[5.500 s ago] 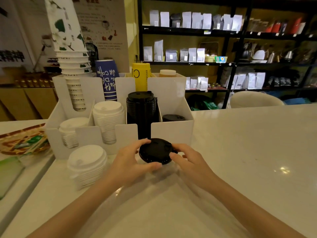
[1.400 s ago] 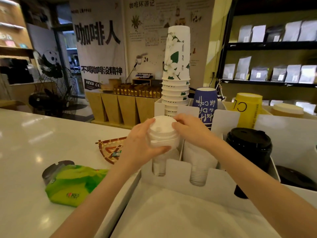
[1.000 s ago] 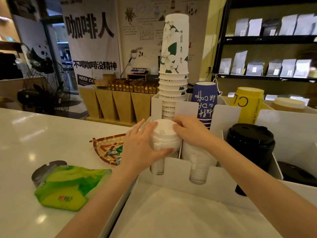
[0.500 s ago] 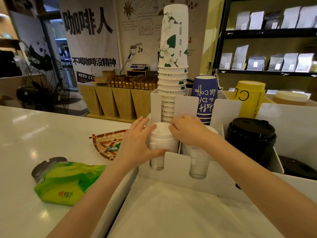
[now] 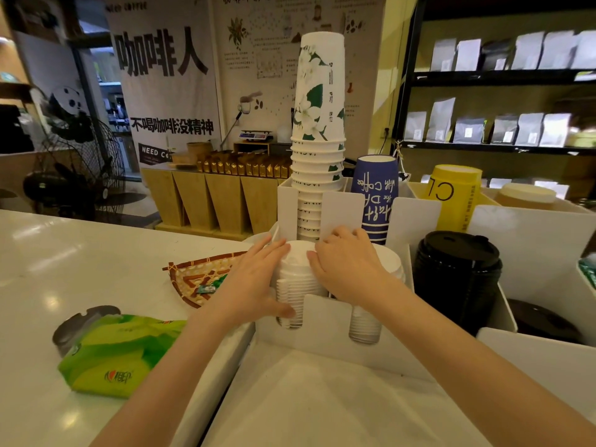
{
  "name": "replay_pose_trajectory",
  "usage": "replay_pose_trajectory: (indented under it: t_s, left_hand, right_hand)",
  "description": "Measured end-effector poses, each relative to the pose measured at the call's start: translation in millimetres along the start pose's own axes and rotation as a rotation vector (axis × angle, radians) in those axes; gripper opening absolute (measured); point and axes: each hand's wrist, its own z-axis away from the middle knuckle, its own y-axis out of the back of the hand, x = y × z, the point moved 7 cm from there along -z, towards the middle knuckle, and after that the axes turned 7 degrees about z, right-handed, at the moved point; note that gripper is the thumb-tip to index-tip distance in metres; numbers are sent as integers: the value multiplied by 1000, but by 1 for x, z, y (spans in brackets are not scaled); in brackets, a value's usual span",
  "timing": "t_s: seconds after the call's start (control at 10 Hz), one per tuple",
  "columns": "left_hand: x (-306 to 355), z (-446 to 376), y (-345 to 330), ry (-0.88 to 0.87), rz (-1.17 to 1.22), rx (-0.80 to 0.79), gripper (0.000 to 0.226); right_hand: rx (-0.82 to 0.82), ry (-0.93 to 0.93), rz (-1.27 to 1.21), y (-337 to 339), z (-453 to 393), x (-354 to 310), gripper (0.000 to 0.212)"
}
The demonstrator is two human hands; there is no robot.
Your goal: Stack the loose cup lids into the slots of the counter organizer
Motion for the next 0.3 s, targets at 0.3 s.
replay_pose_trajectory:
  t_s: [0.3]
  left_hand:
    - [44, -26, 41, 123, -220, -312, 74]
  right_hand:
    - [358, -36, -835, 110, 82, 69, 39]
